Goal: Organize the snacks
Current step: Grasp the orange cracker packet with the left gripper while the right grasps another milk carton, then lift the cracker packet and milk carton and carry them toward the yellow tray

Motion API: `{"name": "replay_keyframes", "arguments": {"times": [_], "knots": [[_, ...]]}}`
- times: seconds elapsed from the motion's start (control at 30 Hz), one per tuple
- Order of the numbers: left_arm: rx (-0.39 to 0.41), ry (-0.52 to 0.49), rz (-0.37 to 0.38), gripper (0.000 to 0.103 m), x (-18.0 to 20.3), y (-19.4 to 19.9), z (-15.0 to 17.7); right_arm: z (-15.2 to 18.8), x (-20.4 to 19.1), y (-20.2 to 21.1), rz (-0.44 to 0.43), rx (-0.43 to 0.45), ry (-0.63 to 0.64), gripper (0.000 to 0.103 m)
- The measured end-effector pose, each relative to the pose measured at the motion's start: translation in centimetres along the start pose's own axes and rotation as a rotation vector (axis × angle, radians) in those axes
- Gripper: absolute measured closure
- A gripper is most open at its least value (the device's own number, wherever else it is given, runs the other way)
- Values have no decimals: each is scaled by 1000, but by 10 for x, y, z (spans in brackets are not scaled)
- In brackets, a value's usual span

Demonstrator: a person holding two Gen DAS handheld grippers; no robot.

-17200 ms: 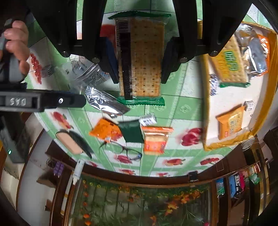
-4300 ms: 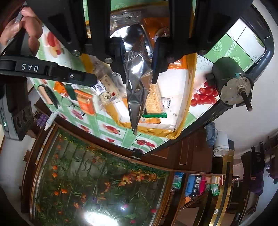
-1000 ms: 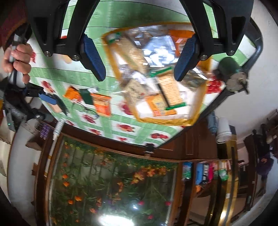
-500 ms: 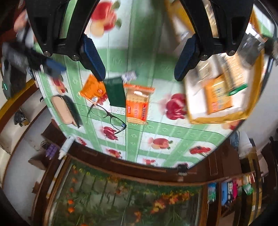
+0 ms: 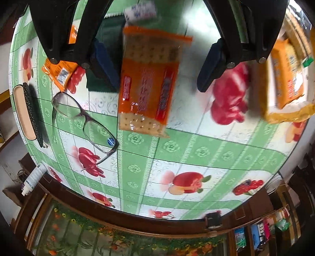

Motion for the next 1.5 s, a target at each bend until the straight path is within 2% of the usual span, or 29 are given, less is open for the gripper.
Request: {"name": "replay_keyframes", "arguments": {"times": [0.03, 0.07, 0.1, 0.27, 0.47, 0.57, 0.7, 0.77, 0.87, 0.97, 1.1, 1.33, 1.5], "knots": [[-7, 7, 10, 42, 0, -4, 1, 2, -3, 1, -8, 1, 8, 29], [14, -2, -10, 50, 0, -2, 1, 3, -5, 1, -11, 2, 16, 29], [21, -13, -30, 50, 0, -1, 2, 3, -6, 1, -10, 3, 23, 29], [24, 16, 28, 50, -2, 18, 30, 6, -9, -3, 15, 8, 46, 29], [43, -48, 96, 51, 11, 66, 103, 4, -9, -4, 62, 33, 75, 29], [61, -87, 166, 50, 22, 99, 147, 7, -11, -7, 99, 42, 114, 30], [108, -129, 248, 50, 32, 138, 181, 17, -17, -24, 207, 34, 226, 43], [136, -153, 256, 50, 32, 157, 193, 25, -21, -33, 243, 26, 285, 53], [175, -163, 244, 50, 20, 181, 214, 43, -31, -47, 260, -10, 385, 56], [206, -183, 192, 50, 2, 193, 228, 59, -42, -59, 273, -24, 464, 55], [221, -158, 199, 50, -12, 194, 239, 81, -56, -74, 294, -38, 582, 55], [214, -214, 190, 50, -2, 181, 239, 107, -67, -86, 418, 0, 789, 56], [202, -225, 192, 50, 5, 172, 237, 112, -63, -91, 492, 11, 874, 56]]}}
Point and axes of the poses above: each gripper's, at about its wrist camera, not at the fingertips, and y roughly against the way its jaws point, x to its right, z to its underside, the point moved 7 cm from there along -y, roughly the way its jaws point, and after that the axes turned 14 degrees about z, right-handed, at the moved point
